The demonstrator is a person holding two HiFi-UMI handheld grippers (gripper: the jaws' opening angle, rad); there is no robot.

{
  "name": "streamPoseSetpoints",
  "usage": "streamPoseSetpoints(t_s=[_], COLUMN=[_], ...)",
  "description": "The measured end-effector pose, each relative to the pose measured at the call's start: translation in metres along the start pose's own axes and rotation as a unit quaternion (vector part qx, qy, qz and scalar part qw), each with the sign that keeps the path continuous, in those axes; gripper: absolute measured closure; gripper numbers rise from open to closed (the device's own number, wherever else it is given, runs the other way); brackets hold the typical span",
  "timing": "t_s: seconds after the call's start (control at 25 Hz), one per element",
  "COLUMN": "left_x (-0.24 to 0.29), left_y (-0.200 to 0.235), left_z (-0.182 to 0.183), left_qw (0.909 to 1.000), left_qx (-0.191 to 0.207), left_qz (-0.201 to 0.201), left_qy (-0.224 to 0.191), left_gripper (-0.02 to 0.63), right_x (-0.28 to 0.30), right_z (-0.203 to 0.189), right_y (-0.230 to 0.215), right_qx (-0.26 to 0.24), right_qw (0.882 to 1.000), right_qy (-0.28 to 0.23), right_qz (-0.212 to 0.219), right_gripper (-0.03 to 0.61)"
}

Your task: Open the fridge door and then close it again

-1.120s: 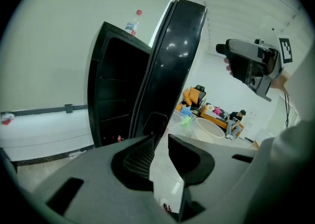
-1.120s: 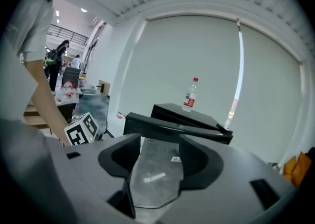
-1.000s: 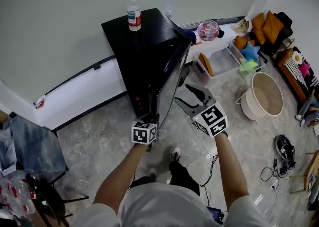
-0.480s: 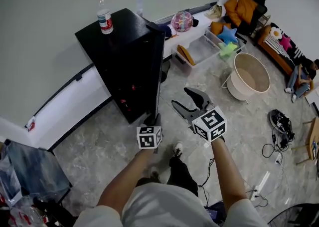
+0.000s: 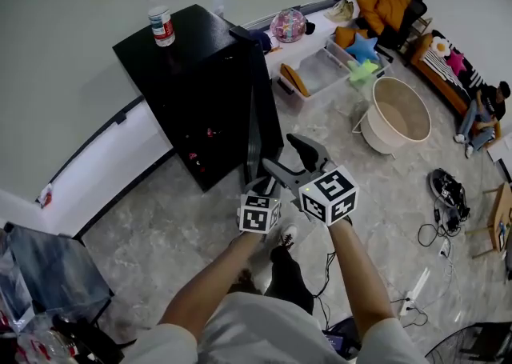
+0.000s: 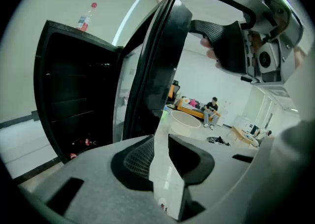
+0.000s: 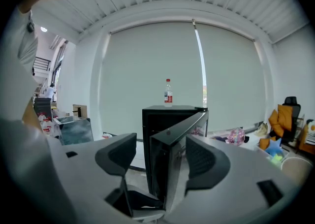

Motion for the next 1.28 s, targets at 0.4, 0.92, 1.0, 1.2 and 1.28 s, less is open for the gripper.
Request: streamPoseSetpoints(t_s=[0.4, 0.92, 1.0, 1.2, 1.28], left_x=[0.013, -0.023, -0.029, -0.044, -0.048], left_y=[-0.03, 0.007, 0.015, 0.034, 0.041], left_z=[-0.019, 0.004, 0.016, 0.045, 0.056], left_qw=[0.9956, 0.9937, 0.9933, 0.9914, 0.9919], left_qx=[0.063, 0.102, 0.109, 0.126, 0.12], left_qz=[-0.059, -0.045, -0.037, -0.019, -0.011], left_qy=[0.036, 0.007, -0.004, -0.03, -0.041], left_gripper=[0.546, 0.546, 0.545, 0.545, 0.545], right_x=[-0.009, -0.012, -0.012, -0.015, -0.018], right_z=[-0.031, -0.036, -0.035, -0.037, -0.04], right_y=[-0.03, -0.033, -0.034, -0.039, -0.042], right_qx=[0.01, 0.007, 0.005, -0.008, -0.007], right_qw=[0.998, 0.999, 0.999, 0.999, 0.998], right_qy=[0.035, 0.022, 0.02, 0.015, 0.014], right_qz=[-0.053, -0.037, -0.035, -0.05, -0.057], right_gripper=[0.319, 0.357, 0.357, 0.357, 0.357])
Point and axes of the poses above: the fingertips, and each gripper's own axes: x forward along the fingers, y to its left, z out of its top, the point moved 3 cm from there along -x, backward along the fingers, and after that the axes turned 14 degrees about -x, right-handed, at the moved point
